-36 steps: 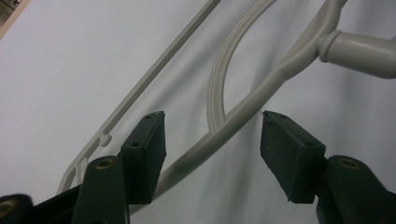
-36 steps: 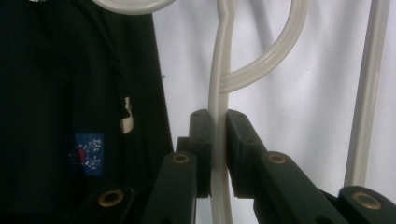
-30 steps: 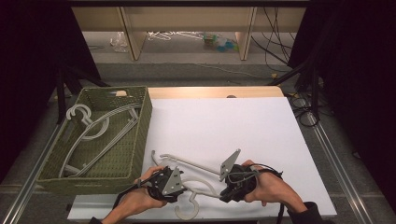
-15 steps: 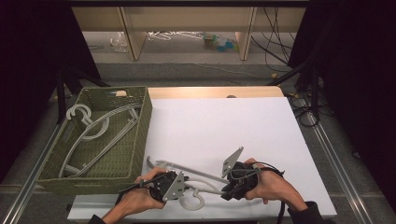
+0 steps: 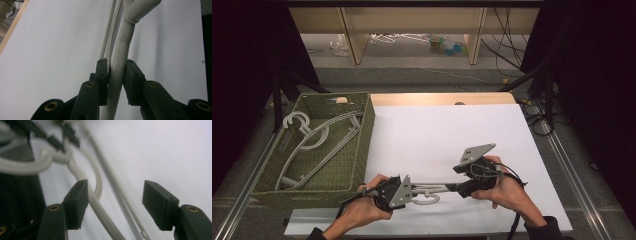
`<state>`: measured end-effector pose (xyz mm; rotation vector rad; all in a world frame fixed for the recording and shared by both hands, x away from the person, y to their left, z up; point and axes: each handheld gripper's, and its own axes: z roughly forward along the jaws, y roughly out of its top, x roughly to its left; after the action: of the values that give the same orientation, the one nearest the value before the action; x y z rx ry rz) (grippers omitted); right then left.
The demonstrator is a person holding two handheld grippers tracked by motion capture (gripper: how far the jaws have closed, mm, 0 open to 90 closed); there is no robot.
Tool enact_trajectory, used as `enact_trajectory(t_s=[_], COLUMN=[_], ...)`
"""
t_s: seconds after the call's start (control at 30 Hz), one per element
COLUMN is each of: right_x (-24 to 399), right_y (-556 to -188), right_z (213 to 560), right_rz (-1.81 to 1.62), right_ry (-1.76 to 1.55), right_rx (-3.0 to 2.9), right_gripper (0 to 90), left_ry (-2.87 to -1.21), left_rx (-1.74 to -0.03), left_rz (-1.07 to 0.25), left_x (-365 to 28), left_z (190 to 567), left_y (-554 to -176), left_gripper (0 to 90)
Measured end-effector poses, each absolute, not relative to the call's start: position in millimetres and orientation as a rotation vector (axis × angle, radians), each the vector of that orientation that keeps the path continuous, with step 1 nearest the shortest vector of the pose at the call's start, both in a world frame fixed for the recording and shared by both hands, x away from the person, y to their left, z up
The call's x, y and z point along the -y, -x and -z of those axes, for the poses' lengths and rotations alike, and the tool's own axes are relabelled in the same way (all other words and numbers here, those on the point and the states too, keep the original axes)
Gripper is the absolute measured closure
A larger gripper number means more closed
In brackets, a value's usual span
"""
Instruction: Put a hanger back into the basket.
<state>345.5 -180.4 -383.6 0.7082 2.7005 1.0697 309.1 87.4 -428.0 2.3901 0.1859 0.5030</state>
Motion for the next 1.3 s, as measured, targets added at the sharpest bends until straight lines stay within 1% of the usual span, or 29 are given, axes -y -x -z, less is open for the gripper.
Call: enact_trajectory(t_s=[0.1,0.13,0.2,0.37,0.43,0.47,0.5,0.53,0.57,0.6,0.63,0.67,0.7,0.73,0.83,0.9,1.07,1.2,1.23,1.3], right_x=[188,188,194,201,202,203,205,205,205,205,205,205,205,204,203,203,201,200,199,199], right_y=[-342,-342,-338,-330,-330,-329,-327,-326,-326,-324,-322,-322,-321,-320,-319,-320,-319,-318,-319,-319], right_z=[374,374,369,367,367,366,365,365,365,366,368,368,369,373,375,378,382,386,387,387], right_rz=[-1.135,-1.135,-1.143,-1.209,-1.222,-1.236,-1.245,-1.25,-1.25,-1.25,-1.258,-1.258,-1.257,-1.255,-1.252,-1.245,-1.244,-1.235,-1.236,-1.237], right_ry=[-0.743,-0.743,-0.753,-0.749,-0.748,-0.753,-0.753,-0.749,-0.749,-0.749,-0.737,-0.737,-0.731,-0.728,-0.734,-0.734,-0.746,-0.739,-0.735,-0.733], right_rx=[-2.612,-2.612,-2.577,-2.54,-2.545,-2.549,-2.533,-2.539,-2.539,-2.536,-2.548,-2.548,-2.547,-2.566,-2.577,-2.582,-2.604,-2.621,-2.623,-2.63], right_gripper=[34.3,34.3,34.2,33.7,33.7,33.7,33.7,33.7,33.7,33.7,33.7,33.7,33.7,33.6,33.6,33.6,33.6,33.6,33.6,33.7], left_ry=[-2.352,-2.352,-2.328,-2.271,-2.262,-2.25,-2.201,-2.201,-2.15,-2.152,-2.14,-2.14,-2.097,-2.085,-2.088,-2.078,-2.114,-2.195,-2.177,-2.2], left_rx=[-0.261,-0.261,-0.331,-0.459,-0.471,-0.493,-0.554,-0.554,-0.618,-0.624,-0.649,-0.649,-0.699,-0.715,-0.743,-0.771,-0.801,-0.761,-0.771,-0.768], left_rz=[-0.475,-0.475,-0.455,-0.395,-0.39,-0.371,-0.307,-0.307,-0.222,-0.248,-0.214,-0.214,-0.175,-0.152,-0.152,-0.124,-0.106,-0.138,-0.132,-0.115], left_x=[-92,-92,-94,-98,-99,-100,-103,-103,-106,-108,-113,-113,-117,-122,-126,-130,-132,-130,-129,-128], left_z=[422,422,419,411,410,408,405,405,405,405,407,407,407,407,407,408,408,406,406,405], left_y=[-319,-319,-323,-334,-336,-339,-343,-343,-346,-347,-352,-352,-354,-356,-358,-361,-362,-363,-363,-363], left_gripper=[74.1,74.1,73.9,74.1,74.9,74.9,78.9,77.7,77.7,78.4,79.0,79.0,79.0,79.1,79.2,79.2,79.2,79.2,79.2,79.2])
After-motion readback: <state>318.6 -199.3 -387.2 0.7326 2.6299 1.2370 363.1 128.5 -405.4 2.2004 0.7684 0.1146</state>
